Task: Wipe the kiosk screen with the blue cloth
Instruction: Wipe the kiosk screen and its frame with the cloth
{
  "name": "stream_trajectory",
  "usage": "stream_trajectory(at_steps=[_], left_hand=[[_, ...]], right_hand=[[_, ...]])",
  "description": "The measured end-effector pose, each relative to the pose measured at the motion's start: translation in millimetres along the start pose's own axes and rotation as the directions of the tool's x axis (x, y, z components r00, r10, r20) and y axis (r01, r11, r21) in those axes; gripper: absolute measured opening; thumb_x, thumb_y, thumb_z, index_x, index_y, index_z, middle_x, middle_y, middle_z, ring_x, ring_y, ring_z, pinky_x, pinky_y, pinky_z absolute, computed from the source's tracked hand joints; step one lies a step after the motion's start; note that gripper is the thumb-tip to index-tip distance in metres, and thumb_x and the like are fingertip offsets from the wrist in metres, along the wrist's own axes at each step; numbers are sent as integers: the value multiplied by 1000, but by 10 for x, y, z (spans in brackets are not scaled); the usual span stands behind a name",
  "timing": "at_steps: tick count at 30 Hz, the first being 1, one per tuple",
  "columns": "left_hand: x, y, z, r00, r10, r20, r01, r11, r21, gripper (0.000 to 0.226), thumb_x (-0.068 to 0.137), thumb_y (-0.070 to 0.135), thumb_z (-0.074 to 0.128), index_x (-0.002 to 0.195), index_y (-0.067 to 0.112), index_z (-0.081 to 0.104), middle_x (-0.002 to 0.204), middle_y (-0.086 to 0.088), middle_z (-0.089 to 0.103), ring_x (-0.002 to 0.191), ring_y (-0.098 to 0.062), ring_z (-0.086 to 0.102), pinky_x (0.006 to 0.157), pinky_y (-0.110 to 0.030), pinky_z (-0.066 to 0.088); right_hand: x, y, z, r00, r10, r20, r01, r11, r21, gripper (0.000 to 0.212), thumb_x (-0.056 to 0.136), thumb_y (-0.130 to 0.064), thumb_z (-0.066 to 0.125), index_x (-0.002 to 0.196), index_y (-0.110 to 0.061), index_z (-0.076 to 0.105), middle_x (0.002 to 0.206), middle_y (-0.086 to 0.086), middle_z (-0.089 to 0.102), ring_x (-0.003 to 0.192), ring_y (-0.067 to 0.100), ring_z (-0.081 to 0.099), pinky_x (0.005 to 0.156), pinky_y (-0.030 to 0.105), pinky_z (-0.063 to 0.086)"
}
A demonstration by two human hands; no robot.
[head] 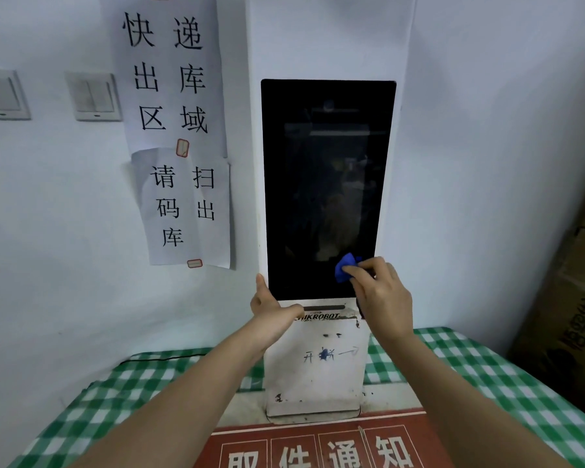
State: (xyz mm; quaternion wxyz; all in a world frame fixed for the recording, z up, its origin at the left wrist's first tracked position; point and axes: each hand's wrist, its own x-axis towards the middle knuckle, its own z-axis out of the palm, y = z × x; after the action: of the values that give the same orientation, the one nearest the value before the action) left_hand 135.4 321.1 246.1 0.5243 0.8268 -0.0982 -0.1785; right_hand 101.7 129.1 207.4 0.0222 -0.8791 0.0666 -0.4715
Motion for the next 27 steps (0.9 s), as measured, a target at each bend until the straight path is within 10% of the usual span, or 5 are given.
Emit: stream_trajectory(at_steps=[21, 27], left_hand=[[51, -12, 22, 1000, -6, -10, 6, 1000, 1, 102, 86, 16, 60, 150, 28, -18, 159, -7, 2, 140, -29, 29, 109, -39, 34], [55, -24, 19, 1000, -12, -4, 12, 1000, 1, 102, 86, 19, 59, 150, 30, -19, 159, -6, 2, 137, -30, 34, 111, -40, 36]], right_hand=[[-377, 229, 133, 990, -56, 128, 62, 997, -48, 39, 60, 1, 84, 94, -14, 70, 88, 2, 56, 74, 23, 55, 31, 26, 36], [15, 143, -97, 991, 122, -55, -121, 992, 21, 29, 78, -4, 71, 105, -16, 69, 95, 3, 59, 80, 22, 56, 39, 27, 40]])
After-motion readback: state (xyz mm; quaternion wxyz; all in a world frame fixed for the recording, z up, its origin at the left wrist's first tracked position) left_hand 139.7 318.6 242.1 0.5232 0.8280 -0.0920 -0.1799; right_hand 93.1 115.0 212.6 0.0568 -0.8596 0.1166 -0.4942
